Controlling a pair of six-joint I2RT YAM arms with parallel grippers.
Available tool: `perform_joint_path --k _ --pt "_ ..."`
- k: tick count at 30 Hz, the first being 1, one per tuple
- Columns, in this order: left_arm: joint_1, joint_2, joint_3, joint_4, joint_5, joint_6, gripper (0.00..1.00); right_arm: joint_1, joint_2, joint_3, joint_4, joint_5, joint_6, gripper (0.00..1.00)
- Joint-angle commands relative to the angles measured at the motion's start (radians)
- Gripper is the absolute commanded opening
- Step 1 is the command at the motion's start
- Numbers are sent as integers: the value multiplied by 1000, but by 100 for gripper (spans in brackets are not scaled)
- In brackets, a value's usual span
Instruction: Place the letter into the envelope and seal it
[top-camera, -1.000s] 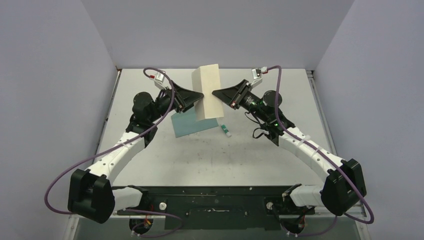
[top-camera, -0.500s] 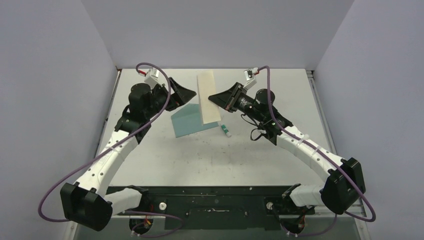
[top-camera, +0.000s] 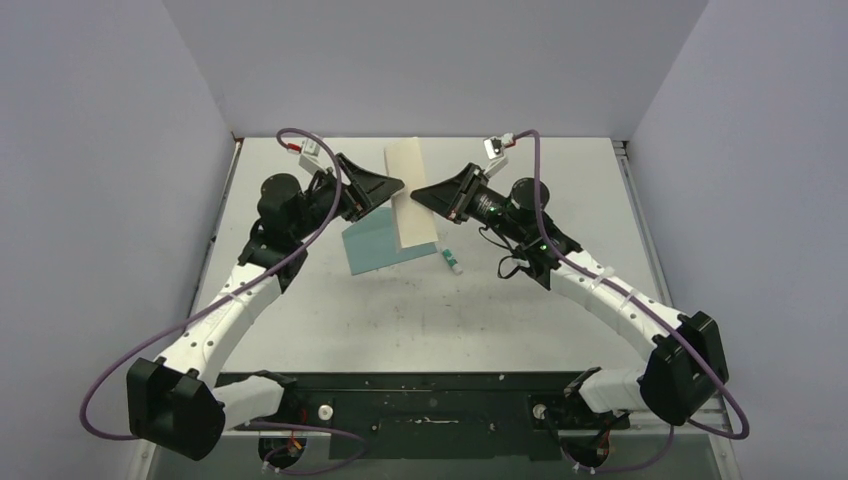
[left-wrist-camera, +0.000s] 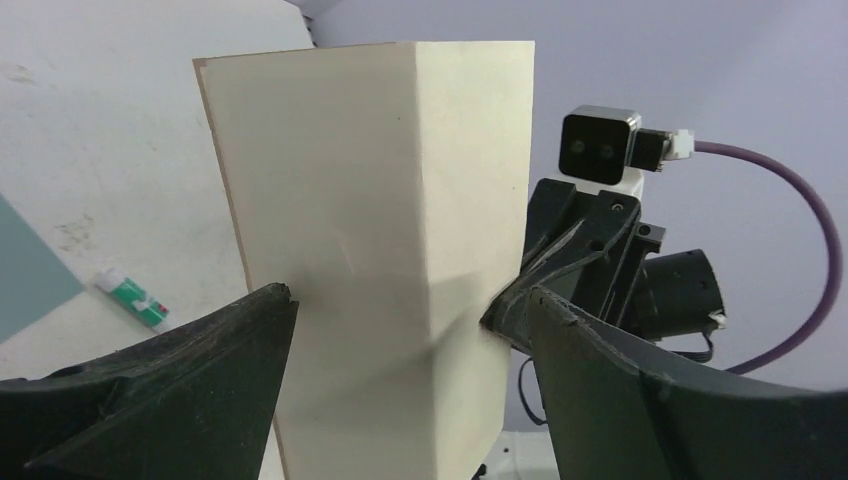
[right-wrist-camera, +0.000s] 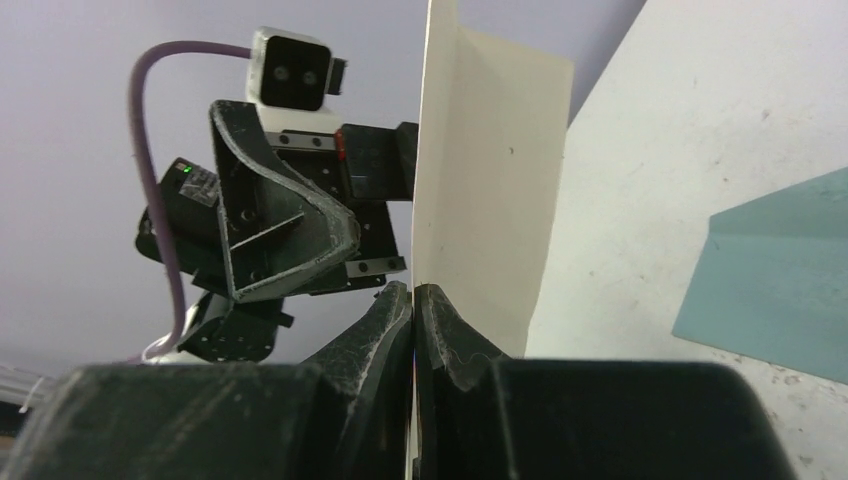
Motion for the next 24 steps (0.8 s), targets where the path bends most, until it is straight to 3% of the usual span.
perform_joint_path --k 1,5,13,24 --pt "-8 30 -10 197 105 -144 83 7 25 -21 161 -69 81 5" --pt "-7 34 -5 240 121 -180 78 12 50 -22 191 -101 113 5" --pt "-3 34 -7 282 135 -215 48 15 75 -11 162 -95 139 5" --pt "13 22 14 159 126 -109 8 15 59 -4 136 -94 121 5"
